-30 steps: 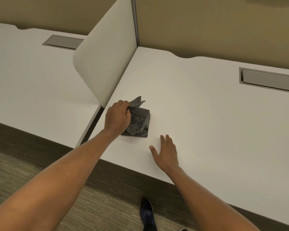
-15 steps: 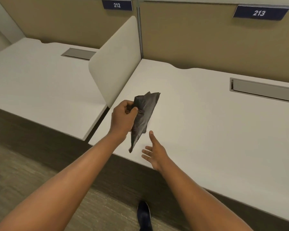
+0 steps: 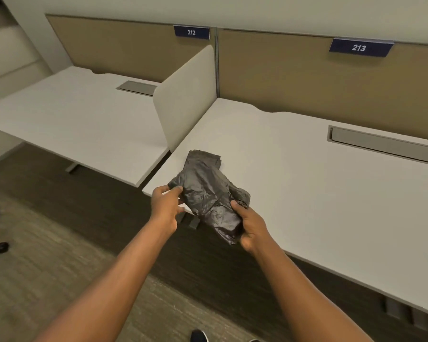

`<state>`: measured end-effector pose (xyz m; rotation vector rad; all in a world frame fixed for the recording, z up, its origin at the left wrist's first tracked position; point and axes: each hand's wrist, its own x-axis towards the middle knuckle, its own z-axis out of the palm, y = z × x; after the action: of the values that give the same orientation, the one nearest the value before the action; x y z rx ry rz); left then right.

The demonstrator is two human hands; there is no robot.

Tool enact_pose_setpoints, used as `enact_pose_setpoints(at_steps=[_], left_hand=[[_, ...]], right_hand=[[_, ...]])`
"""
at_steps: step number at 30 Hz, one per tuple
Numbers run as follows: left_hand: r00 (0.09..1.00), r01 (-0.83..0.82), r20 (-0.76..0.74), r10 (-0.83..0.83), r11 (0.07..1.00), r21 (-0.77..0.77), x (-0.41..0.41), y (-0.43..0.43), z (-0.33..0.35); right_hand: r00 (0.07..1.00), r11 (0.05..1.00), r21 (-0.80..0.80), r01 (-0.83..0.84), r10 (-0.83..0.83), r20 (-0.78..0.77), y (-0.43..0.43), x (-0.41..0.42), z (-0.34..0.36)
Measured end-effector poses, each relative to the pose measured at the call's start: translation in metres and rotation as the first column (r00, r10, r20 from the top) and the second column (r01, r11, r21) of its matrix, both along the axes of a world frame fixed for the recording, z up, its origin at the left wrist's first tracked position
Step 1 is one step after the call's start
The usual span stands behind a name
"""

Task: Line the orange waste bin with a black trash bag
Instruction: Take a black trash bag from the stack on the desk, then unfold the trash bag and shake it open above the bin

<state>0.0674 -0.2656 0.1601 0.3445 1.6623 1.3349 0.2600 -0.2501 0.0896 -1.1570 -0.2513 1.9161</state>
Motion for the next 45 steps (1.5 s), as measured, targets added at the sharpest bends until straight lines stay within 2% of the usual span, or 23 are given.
enact_pose_setpoints(at_steps=[2,3,4,5,6,8,10,11,14,16,18,20,22,23,25,29,31,33,36,38,41,43,45], left_hand=[[0.948,-0.011,-0.317,-0.012,0.997,-0.071,0.003,-0.022,-0.009],[0.900,0.016,-0.434,-0.041,0.998,-0.061,0.006,-0.032,-0.012],[0.871,0.078,-0.482,-0.093,0.996,-0.052,0.011,-0.042,-0.015],[0.879,0.163,-0.445,-0.171,0.985,-0.056,0.017,-0.051,-0.018],[0.900,0.258,-0.343,-0.269,0.963,-0.079,0.023,-0.060,-0.019],[0.904,0.425,-0.006,-0.428,0.900,-0.096,0.031,-0.078,-0.021],[0.851,0.465,0.291,-0.437,0.885,-0.033,0.032,-0.097,-0.022],[0.831,0.445,0.376,-0.411,0.896,-0.004,0.029,-0.107,-0.024],[0.830,0.376,0.439,-0.344,0.926,0.014,0.018,-0.143,-0.029],[0.835,0.330,0.467,-0.292,0.944,0.000,0.013,-0.166,-0.030],[0.843,0.300,0.474,-0.254,0.954,-0.022,0.010,-0.186,-0.030],[0.849,0.298,0.462,-0.256,0.955,-0.017,0.009,-0.204,-0.028],[0.851,0.319,0.434,-0.297,0.947,0.021,0.010,-0.222,-0.025],[0.852,0.340,0.409,-0.327,0.939,0.045,0.011,-0.231,-0.023],[0.854,0.379,0.352,-0.383,0.922,0.085,0.014,-0.249,-0.018],[0.853,0.389,0.322,-0.411,0.911,0.135,0.024,-0.284,-0.005],[0.861,0.363,0.321,-0.394,0.919,0.154,0.031,-0.302,-0.001],[0.876,0.325,0.319,-0.363,0.931,0.166,0.037,-0.322,0.002],[0.892,0.246,0.342,-0.296,0.952,0.184,0.042,-0.350,-0.001],[0.886,0.179,0.394,-0.244,0.964,0.194,0.043,-0.369,-0.006],[0.897,0.116,0.411,-0.163,0.984,0.137,0.039,-0.395,-0.015],[0.964,0.074,0.256,-0.075,0.997,0.013,0.037,-0.410,-0.020],[0.997,0.012,-0.078,-0.022,0.993,-0.119,0.034,-0.420,-0.024]], right_hand=[[0.966,0.990,0.128,-0.067,0.032,0.257,-0.014,0.006,0.005],[0.927,0.977,0.183,-0.110,0.035,0.373,-0.023,0.007,0.009],[0.877,0.958,0.237,-0.159,0.026,0.480,-0.032,0.007,0.014],[0.808,0.931,0.292,-0.220,0.006,0.590,-0.042,0.006,0.018],[0.715,0.890,0.342,-0.301,-0.026,0.699,-0.053,0.004,0.023],[0.513,0.774,0.405,-0.487,-0.121,0.850,-0.080,-0.003,0.030],[0.391,0.637,0.417,-0.648,-0.191,0.900,-0.109,-0.008,0.036],[0.338,0.575,0.391,-0.719,-0.203,0.919,-0.124,-0.010,0.038],[0.158,0.405,0.240,-0.882,-0.226,0.961,-0.168,-0.013,0.043],[0.113,0.332,0.169,-0.928,-0.180,0.977,-0.194,-0.013,0.046],[0.211,0.369,0.235,-0.899,-0.106,0.972,-0.217,-0.013,0.054],[0.374,0.517,0.356,-0.778,-0.073,0.925,-0.235,-0.012,0.061],[0.466,0.680,0.399,-0.615,-0.095,0.880,-0.246,-0.011,0.069],[0.473,0.733,0.383,-0.563,-0.094,0.876,-0.251,-0.010,0.072],[0.442,0.763,0.304,-0.570,-0.028,0.897,-0.257,-0.006,0.078],[0.341,0.677,0.207,-0.707,0.069,0.938,-0.274,0.004,0.084],[0.346,0.650,0.210,-0.730,0.088,0.934,-0.284,0.015,0.084],[0.452,0.665,0.252,-0.703,0.144,0.880,-0.297,0.027,0.085],[0.669,0.776,0.305,-0.552,0.194,0.718,-0.315,0.048,0.084],[0.804,0.853,0.292,-0.433,0.218,0.554,-0.325,0.060,0.083],[0.919,0.934,0.230,-0.274,0.183,0.350,-0.334,0.069,0.082],[0.943,0.949,0.204,-0.241,0.179,0.280,-0.340,0.069,0.084],[0.943,0.938,0.223,-0.264,0.202,0.266,-0.348,0.066,0.086]])
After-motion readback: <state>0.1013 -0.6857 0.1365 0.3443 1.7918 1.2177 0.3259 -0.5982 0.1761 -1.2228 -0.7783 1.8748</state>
